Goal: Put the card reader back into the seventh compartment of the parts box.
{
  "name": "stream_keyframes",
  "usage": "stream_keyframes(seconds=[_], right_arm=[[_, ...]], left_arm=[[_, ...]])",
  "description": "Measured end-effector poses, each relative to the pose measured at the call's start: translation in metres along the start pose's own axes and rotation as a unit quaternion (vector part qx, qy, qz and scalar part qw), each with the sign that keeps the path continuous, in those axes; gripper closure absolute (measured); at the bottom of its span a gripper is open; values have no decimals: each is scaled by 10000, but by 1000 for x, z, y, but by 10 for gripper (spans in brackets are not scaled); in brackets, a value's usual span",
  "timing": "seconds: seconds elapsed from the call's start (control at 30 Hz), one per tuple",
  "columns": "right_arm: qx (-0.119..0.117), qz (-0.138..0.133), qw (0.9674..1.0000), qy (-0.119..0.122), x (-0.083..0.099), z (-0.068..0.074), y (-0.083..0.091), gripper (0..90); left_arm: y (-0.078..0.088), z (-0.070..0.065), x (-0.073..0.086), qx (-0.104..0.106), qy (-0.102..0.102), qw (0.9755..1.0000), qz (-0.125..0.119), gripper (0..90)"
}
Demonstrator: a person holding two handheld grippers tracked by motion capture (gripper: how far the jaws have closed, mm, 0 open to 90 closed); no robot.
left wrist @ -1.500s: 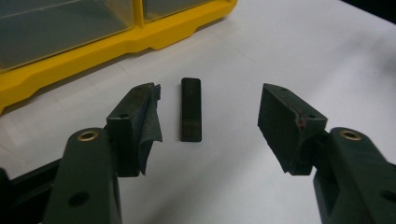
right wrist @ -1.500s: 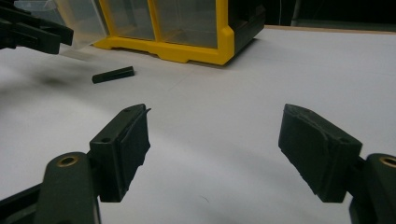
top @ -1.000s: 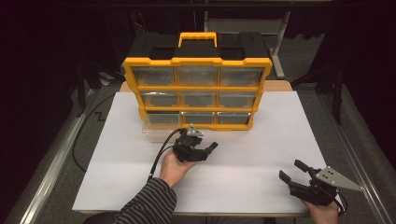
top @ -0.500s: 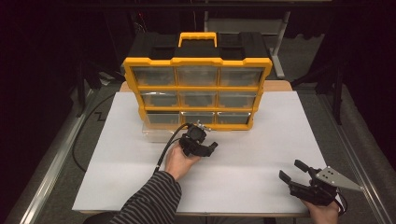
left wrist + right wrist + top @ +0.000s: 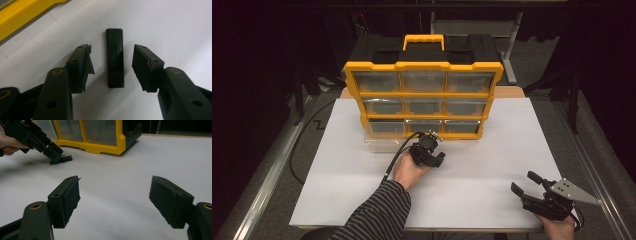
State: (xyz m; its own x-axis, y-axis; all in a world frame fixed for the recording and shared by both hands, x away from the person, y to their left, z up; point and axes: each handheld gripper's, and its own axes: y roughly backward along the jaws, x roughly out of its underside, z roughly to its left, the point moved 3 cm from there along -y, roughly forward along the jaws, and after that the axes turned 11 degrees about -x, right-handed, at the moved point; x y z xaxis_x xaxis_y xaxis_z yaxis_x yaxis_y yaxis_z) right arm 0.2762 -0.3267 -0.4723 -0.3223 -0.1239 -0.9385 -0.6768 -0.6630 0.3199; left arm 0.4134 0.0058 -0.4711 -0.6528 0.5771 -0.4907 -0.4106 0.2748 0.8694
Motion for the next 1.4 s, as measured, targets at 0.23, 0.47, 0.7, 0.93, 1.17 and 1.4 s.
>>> stream_keyframes(seconds=[0.23, 0.47, 0.7, 0.93, 1.17, 1.4], right_arm=[[-12, 5, 10000, 10, 0, 0, 0, 248], [-24, -3, 10000, -1, 0, 0, 0, 248], [-37, -1, 10000, -13, 0, 0, 0, 247], [-45, 12, 10000, -17, 0, 0, 0, 248], [-56, 11, 10000, -33, 0, 0, 0, 247], [-67, 11, 10000, -37, 0, 0, 0, 247]], left_arm=[[-2, -2, 0, -56, -71, 9999, 77, 564], [-2, -2, 1, -155, -189, 9997, 48, 664], [-1, -3, 2, -99, -243, 9996, 71, 731], [0, 0, 2, 3, -181, 9998, 81, 733], [2, 1, 4, 24, -227, 9997, 28, 733], [8, 1, 8, 40, -275, 9996, 5, 734]])
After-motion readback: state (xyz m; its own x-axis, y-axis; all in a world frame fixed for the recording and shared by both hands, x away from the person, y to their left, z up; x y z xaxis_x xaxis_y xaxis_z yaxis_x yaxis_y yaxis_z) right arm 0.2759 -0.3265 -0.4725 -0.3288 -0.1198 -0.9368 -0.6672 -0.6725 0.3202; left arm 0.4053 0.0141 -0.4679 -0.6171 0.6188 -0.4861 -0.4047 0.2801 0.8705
